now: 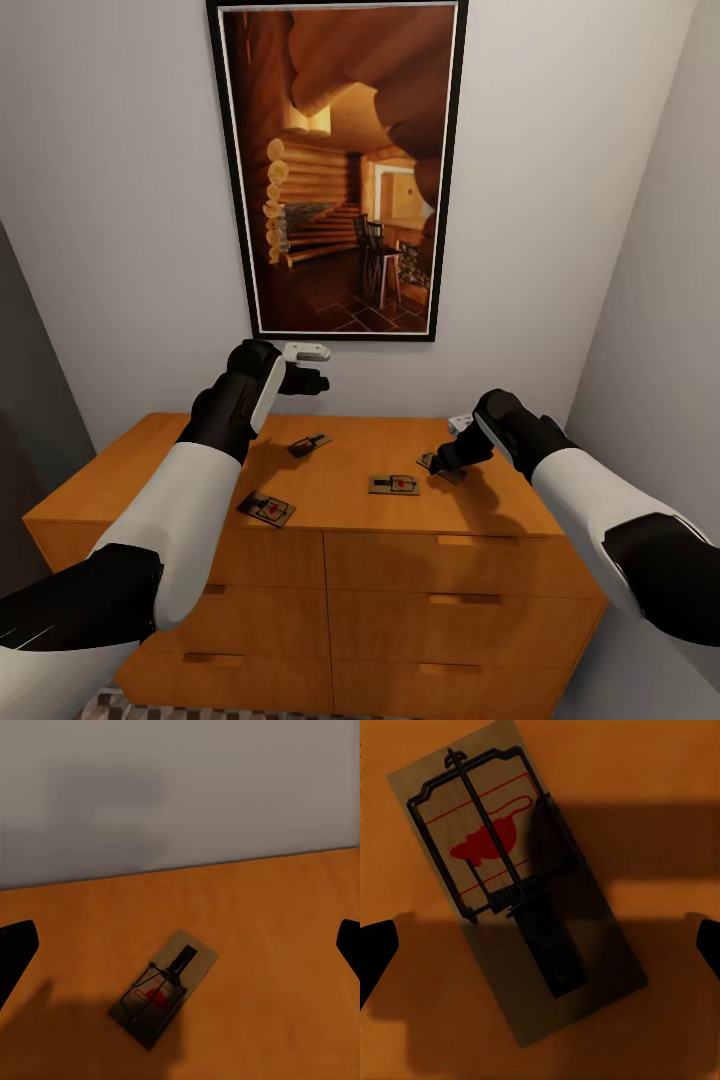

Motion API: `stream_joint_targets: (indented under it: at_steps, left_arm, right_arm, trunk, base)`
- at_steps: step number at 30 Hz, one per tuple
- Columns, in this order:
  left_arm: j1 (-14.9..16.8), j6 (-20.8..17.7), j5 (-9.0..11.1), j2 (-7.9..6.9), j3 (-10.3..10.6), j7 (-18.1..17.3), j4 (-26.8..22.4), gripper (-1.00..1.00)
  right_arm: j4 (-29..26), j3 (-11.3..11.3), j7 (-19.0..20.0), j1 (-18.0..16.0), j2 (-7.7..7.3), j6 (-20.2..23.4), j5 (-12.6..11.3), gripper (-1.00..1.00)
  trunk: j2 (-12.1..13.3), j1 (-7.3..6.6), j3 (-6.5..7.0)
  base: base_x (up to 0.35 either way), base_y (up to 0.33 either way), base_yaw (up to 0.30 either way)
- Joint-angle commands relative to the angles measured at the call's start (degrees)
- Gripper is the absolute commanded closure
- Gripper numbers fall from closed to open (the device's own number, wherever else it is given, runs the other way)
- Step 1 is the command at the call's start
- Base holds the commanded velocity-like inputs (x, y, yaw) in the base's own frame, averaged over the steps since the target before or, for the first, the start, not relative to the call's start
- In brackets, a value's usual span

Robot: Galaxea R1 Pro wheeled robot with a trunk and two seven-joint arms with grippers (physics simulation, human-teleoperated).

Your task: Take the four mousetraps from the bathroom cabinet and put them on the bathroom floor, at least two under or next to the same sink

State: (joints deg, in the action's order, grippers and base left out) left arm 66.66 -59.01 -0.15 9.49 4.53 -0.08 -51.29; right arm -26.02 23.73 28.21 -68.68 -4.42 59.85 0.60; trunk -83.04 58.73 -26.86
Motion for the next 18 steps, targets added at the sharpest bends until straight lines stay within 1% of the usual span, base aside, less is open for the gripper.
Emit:
stream_joint_targets:
  at_steps: [1, 18]
  left_arm:
    - [0.03, -0.23, -0.03, 0.00, 0.04, -0.01, -0.04, -1.00]
    - [0.04, -0.23, -0.03, 0.00, 0.04, -0.01, -0.09, -1.00]
  right_arm:
    - [-0.09, 0.36, 0.26, -0.05, -0.07, 0.15, 0.09, -1.00]
    - [-0.06, 0.36, -0.02, -0.05, 0.01, 0.15, -0.11, -1.00]
  trunk:
    - [-0.04, 0.00, -0.07]
    - [-0.04, 0.00, -0.07]
  base:
    - [0.000, 0.000, 0.000]
    - [0.000, 0.000, 0.000]
